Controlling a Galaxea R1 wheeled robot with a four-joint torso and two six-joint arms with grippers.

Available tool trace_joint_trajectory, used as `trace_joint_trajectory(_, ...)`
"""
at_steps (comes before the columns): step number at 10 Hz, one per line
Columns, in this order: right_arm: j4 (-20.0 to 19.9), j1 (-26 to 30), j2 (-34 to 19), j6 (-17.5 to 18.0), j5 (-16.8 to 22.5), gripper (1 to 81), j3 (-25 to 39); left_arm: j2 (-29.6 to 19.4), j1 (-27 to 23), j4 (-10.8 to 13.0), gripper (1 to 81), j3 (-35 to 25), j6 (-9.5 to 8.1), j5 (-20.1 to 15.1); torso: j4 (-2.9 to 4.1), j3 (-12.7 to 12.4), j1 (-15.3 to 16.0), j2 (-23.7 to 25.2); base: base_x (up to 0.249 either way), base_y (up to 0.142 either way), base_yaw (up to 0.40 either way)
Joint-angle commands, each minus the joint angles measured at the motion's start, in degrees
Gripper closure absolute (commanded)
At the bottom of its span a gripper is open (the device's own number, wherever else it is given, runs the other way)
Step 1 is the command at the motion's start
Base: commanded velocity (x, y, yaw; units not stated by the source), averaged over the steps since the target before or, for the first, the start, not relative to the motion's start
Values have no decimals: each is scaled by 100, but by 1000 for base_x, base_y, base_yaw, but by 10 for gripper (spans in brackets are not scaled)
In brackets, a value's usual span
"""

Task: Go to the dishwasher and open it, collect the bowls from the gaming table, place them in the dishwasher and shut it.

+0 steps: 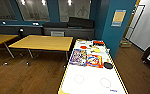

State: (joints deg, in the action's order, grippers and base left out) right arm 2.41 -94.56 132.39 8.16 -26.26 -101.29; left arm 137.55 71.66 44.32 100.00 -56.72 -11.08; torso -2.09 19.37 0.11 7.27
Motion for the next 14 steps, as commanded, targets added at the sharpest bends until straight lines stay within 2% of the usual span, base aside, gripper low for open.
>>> trace_joint_trajectory(1,145,91,-149,19,332,811,-83,230,134,-1426,811,600,1233,-465,0,0,0,0,0,0,0)
trace_joint_trajectory(2,145,91,-114,19,341,811,-127,353,204,-2129,811,881,1910,-456,0,0,0,2,0,0,0)
trace_joint_trajectory(4,154,117,-70,19,420,811,-135,678,335,-3839,811,1574,3602,-457,0,0,-2,5,0,0,0)
trace_joint_trajectory(5,154,126,-43,2,428,811,-144,756,406,-4391,811,1758,4189,-430,0,0,-4,5,0,0,0)
trace_joint_trajectory(6,154,135,-17,-7,437,811,-144,940,468,-5406,811,2142,5240,-412,0,-2,-4,5,0,0,0)
trace_joint_trajectory(7,154,178,18,-7,552,811,-162,1064,476,-6229,811,2470,6106,-430,0,-2,-4,6,0,0,0)
trace_joint_trajectory(8,154,187,53,-16,595,811,-196,1126,477,-6856,811,2725,6769,-499,0,-2,-4,6,0,0,0)
trace_joint_trajectory(9,163,196,106,-16,604,811,-276,1135,494,-6990,811,2842,7008,-606,0,-2,-4,6,0,0,0)
trace_joint_trajectory(10,171,205,158,-24,674,811,-363,1152,503,-6964,811,2833,7060,-544,0,-2,-4,6,0,0,0)
trace_joint_trajectory(11,207,222,202,-25,726,811,-407,1239,512,-6816,811,2876,7157,-466,0,-2,-4,6,0,0,0)
trace_joint_trajectory(13,181,319,396,37,991,811,-759,1452,548,-6410,811,3008,7193,-96,0,-4,-4,9,0,0,0)
trace_joint_trajectory(14,172,354,572,46,1193,811,-1120,1636,556,-6366,811,3272,7193,1,0,-4,-4,9,0,0,0)
